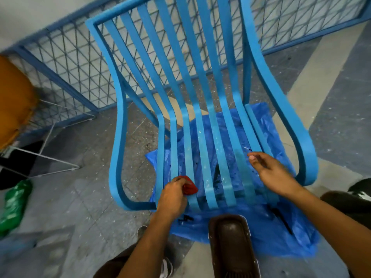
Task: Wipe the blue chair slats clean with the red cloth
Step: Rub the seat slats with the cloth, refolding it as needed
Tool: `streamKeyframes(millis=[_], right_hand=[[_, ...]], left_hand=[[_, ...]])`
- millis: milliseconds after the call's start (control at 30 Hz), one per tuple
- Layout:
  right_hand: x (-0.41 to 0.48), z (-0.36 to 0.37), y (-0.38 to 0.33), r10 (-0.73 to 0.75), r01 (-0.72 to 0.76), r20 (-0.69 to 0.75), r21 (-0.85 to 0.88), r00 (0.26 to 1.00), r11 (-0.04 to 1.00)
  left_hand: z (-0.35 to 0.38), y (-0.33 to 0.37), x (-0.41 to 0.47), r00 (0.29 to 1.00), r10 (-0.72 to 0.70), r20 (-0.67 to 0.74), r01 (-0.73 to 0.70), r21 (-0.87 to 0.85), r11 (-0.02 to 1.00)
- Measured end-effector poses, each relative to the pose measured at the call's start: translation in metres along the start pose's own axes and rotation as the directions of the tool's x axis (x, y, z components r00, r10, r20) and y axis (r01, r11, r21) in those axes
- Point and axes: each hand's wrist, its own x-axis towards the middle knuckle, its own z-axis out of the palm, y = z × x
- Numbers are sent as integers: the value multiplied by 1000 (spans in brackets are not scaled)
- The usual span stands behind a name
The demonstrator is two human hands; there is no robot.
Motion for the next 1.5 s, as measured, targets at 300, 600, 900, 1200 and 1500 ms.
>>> streamKeyframes(millis=[300,600,900,1200,1500], right_hand=[[4,-7,-6,17,-10,55,-120,998,993],[14,-12,-6,79,-66,67,-176,995,982],[7,-12,-20,138,-118,97,-189,986,975],[5,-20,-27,166,-154,88,-129,982,980],[6,-21,-29,164,-154,106,-99,981,983]], left_hand=[[8,34,2,976,-72,-206,96,109,989],[3,43,-5,959,-232,-166,238,19,971],[68,98,-23,863,-354,-360,368,-32,929],[93,127,-6,912,-320,-256,283,-171,944],[72,97,-11,779,-419,-467,418,-111,902]])
